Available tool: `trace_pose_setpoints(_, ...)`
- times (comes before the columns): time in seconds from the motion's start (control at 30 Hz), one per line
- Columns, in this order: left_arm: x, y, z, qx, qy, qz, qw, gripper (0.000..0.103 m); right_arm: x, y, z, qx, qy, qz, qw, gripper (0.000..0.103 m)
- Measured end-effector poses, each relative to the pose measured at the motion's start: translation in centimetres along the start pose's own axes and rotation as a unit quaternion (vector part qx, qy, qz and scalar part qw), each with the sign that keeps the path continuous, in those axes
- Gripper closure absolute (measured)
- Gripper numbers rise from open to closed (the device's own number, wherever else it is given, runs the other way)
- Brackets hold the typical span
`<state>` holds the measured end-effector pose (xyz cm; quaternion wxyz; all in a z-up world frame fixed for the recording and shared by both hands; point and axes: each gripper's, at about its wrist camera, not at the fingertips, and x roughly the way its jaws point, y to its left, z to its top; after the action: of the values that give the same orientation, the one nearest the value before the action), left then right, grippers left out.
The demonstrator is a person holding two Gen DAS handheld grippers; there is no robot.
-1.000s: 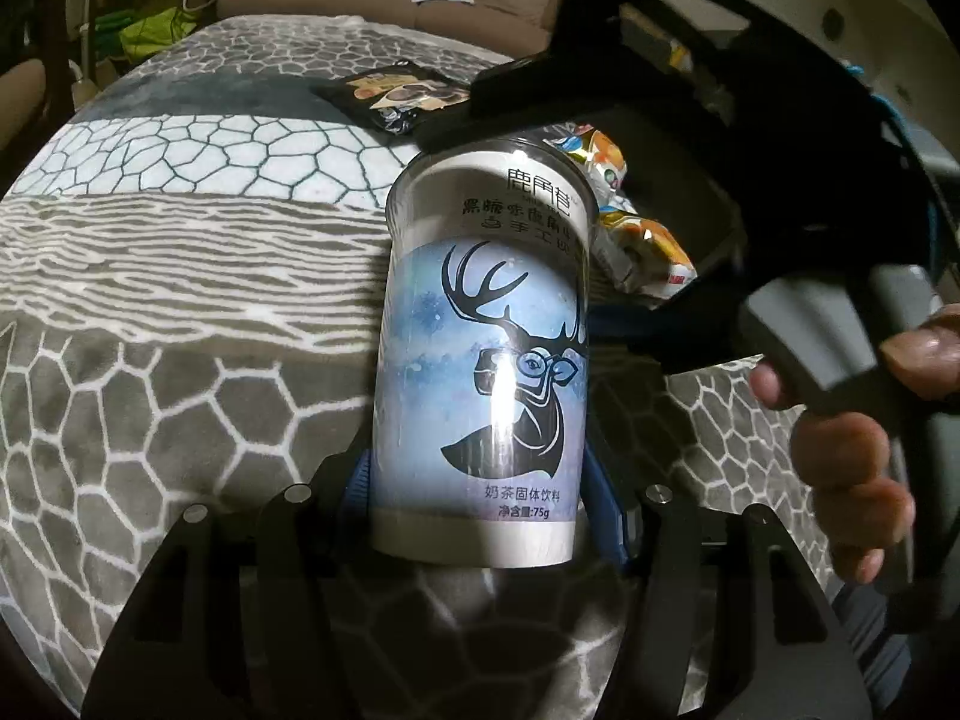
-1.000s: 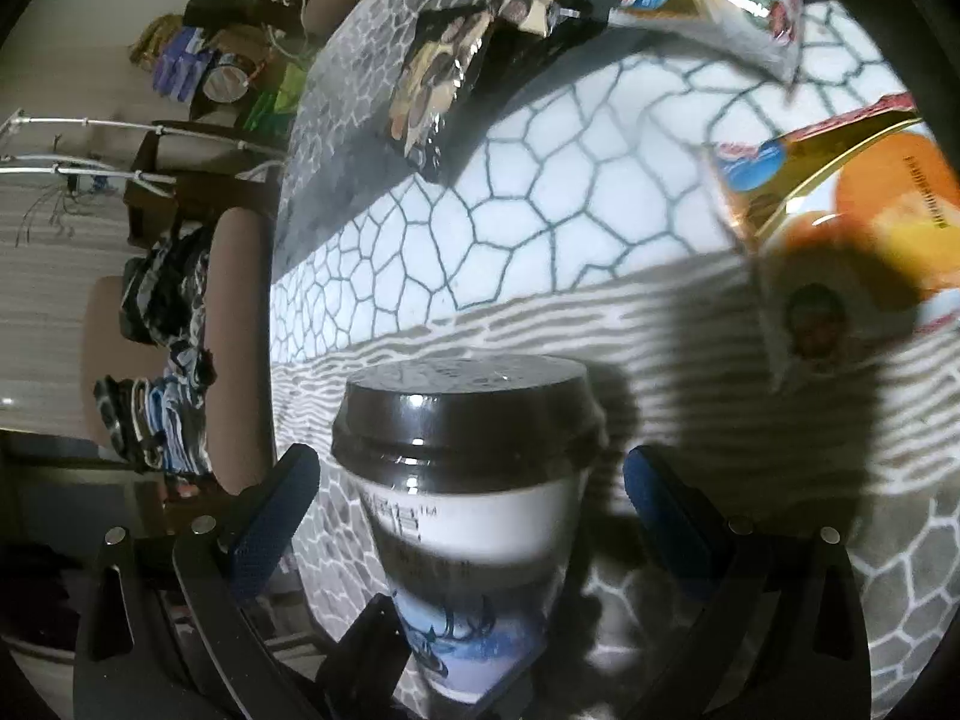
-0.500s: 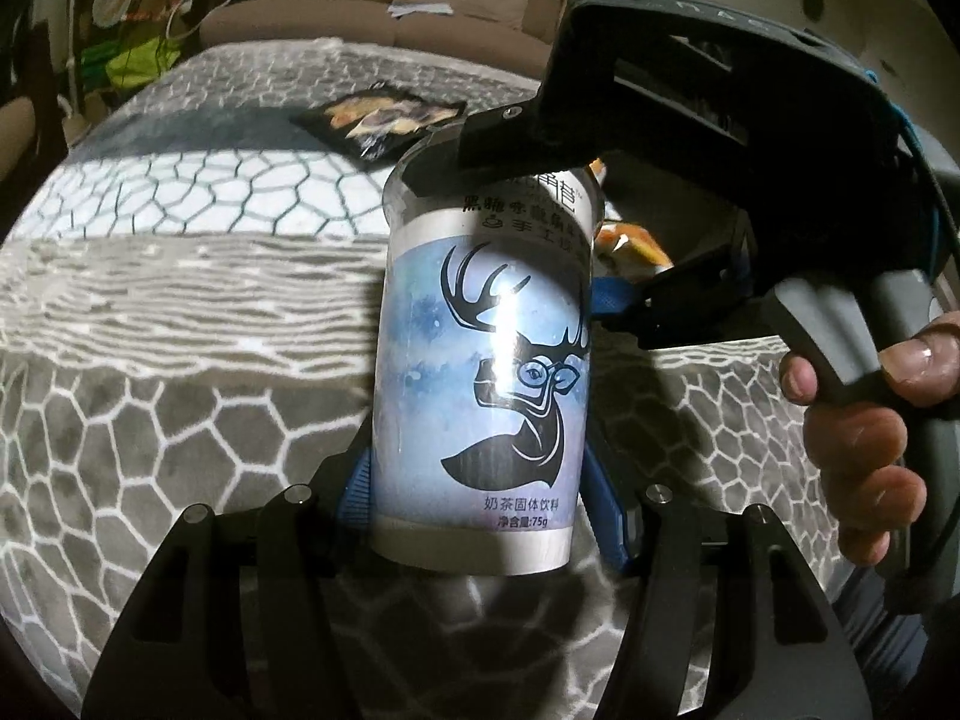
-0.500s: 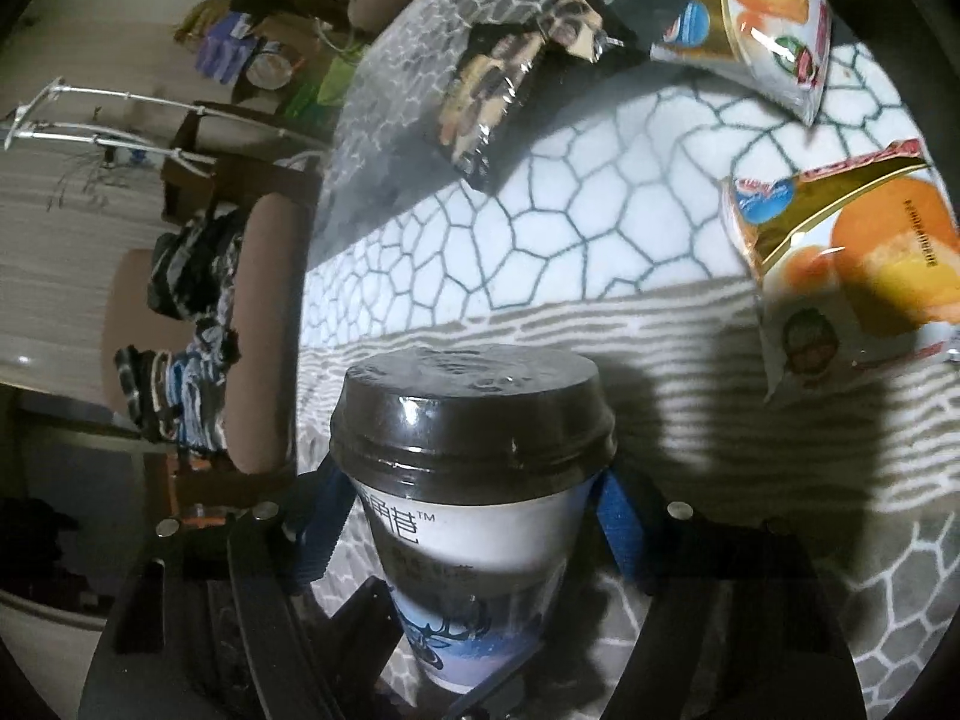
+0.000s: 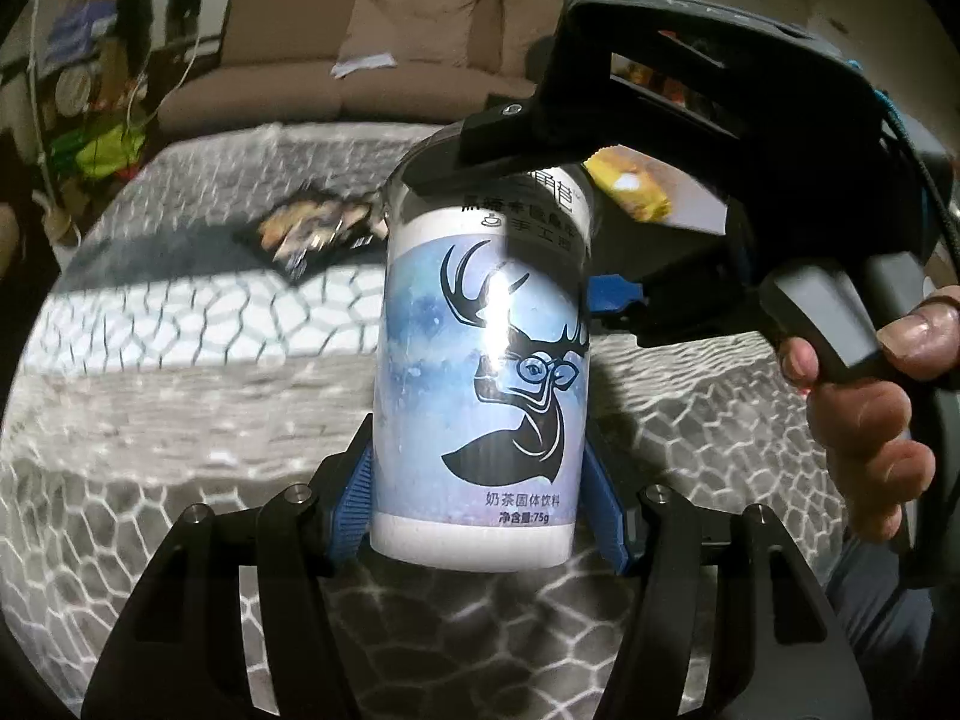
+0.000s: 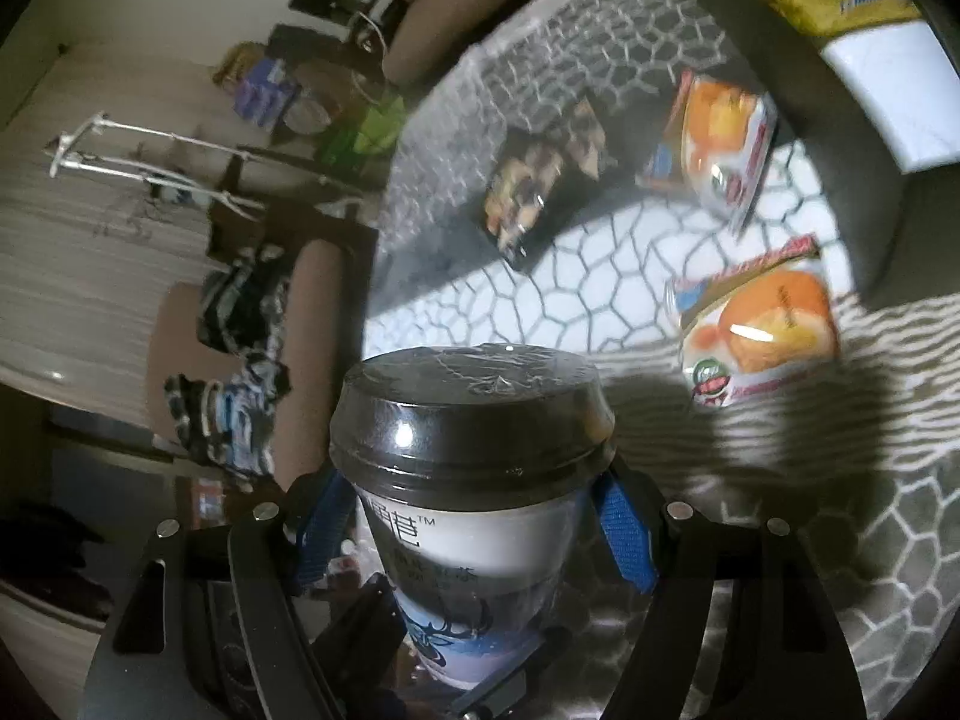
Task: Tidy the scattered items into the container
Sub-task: 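Carry the cup with the left gripper over the open box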
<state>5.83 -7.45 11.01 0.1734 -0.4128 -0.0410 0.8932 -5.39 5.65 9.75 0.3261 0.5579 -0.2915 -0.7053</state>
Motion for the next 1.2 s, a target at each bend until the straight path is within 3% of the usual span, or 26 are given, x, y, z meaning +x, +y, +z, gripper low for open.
trace_pose_setpoints(0.23,-1.6,-3.9,4.3,0.046,-0.008,0.001,0.9989,0.045,-6.1,1.4,1.5,-0.007,-0.04,0.021,0.999,0.027)
trace_pose_setpoints(0.53,-1.0,-10.6,9.2,0.103,-0.009,-0.008,0.9946,0.045,-14.1,0.0,4.4,0.011,-0.086,0.03,0.996,0.027)
trace_pose_setpoints(0.97,4.5,-21.0,14.8,0.188,0.012,-0.041,0.9813,0.045,-24.9,-6.4,8.3,0.049,-0.133,0.02,0.99,0.027)
trace_pose_setpoints(1.2,8.5,-23.7,16.2,0.215,0.034,-0.046,0.975,0.044,-26.8,-10.1,9.9,0.072,-0.135,0.021,0.988,0.027)
